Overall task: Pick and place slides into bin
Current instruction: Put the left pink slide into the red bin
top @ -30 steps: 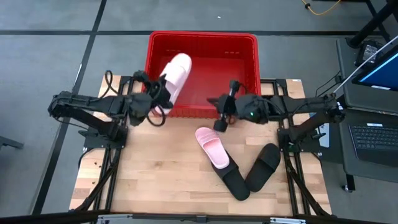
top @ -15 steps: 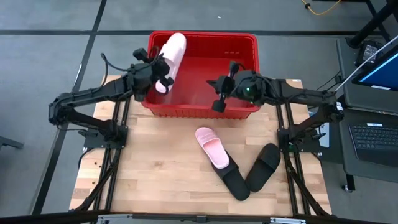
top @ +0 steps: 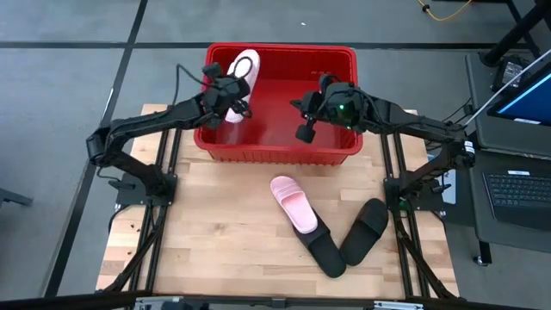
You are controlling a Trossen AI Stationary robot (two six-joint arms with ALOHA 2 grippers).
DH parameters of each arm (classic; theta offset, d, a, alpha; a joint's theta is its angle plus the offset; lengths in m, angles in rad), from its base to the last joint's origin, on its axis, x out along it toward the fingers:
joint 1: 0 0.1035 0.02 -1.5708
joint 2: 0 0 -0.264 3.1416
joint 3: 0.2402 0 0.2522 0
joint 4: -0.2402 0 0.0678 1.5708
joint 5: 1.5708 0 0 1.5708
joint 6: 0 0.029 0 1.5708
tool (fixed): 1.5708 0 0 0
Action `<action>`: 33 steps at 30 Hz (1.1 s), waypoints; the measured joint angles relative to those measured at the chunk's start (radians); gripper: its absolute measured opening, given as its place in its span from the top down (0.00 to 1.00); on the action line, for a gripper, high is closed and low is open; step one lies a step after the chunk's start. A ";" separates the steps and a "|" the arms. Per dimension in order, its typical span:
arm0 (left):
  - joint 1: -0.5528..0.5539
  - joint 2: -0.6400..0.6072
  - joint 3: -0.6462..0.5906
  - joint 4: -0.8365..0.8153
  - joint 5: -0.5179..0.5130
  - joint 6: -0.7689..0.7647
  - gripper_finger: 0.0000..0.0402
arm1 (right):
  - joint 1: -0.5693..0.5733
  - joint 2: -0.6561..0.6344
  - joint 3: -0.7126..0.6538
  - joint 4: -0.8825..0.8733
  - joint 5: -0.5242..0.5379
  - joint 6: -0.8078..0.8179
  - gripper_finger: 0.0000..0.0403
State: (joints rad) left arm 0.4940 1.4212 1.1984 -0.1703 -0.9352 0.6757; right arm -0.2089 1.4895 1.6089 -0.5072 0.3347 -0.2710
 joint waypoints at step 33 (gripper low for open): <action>0.111 0.177 -0.092 -0.102 0.097 -0.183 0.99 | -0.043 0.000 -0.001 -0.134 -0.111 -0.023 0.99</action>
State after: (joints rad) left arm 0.6053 1.5979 1.1063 -0.2724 -0.8379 0.4923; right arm -0.2516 1.4899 1.6077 -0.6411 0.2237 -0.2935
